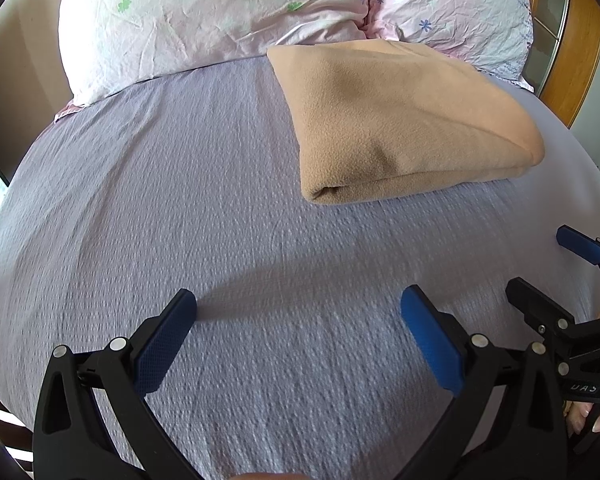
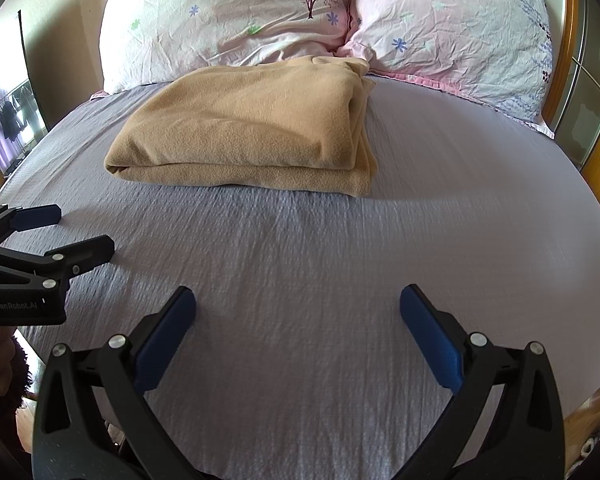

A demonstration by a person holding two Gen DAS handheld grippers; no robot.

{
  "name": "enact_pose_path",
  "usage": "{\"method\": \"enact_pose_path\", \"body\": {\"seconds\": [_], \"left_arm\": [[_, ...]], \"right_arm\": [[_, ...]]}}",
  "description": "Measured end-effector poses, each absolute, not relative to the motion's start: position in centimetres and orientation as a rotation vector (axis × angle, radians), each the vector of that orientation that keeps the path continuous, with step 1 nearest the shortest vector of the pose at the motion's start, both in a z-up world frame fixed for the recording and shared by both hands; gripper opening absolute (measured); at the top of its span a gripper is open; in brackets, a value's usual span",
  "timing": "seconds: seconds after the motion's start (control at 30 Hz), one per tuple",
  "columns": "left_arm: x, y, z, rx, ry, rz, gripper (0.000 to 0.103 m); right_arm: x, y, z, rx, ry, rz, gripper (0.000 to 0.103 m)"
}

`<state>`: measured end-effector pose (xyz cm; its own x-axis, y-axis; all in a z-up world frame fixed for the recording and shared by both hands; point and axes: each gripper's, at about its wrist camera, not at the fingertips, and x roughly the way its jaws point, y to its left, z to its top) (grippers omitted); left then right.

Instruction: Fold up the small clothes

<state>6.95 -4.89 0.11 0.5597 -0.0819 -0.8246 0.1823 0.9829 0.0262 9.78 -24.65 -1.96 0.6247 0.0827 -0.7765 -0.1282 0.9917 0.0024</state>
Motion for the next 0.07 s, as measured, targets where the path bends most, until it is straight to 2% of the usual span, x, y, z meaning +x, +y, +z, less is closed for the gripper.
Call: {"method": "enact_pose_path", "body": {"seconds": [0.07], "left_arm": [[6.98, -4.88, 0.13, 0.114, 0.964, -0.157, 0.102]], "right_arm": [[9.79, -24.63, -1.97, -0.055, 0.888, 0.121, 0.101]]}}
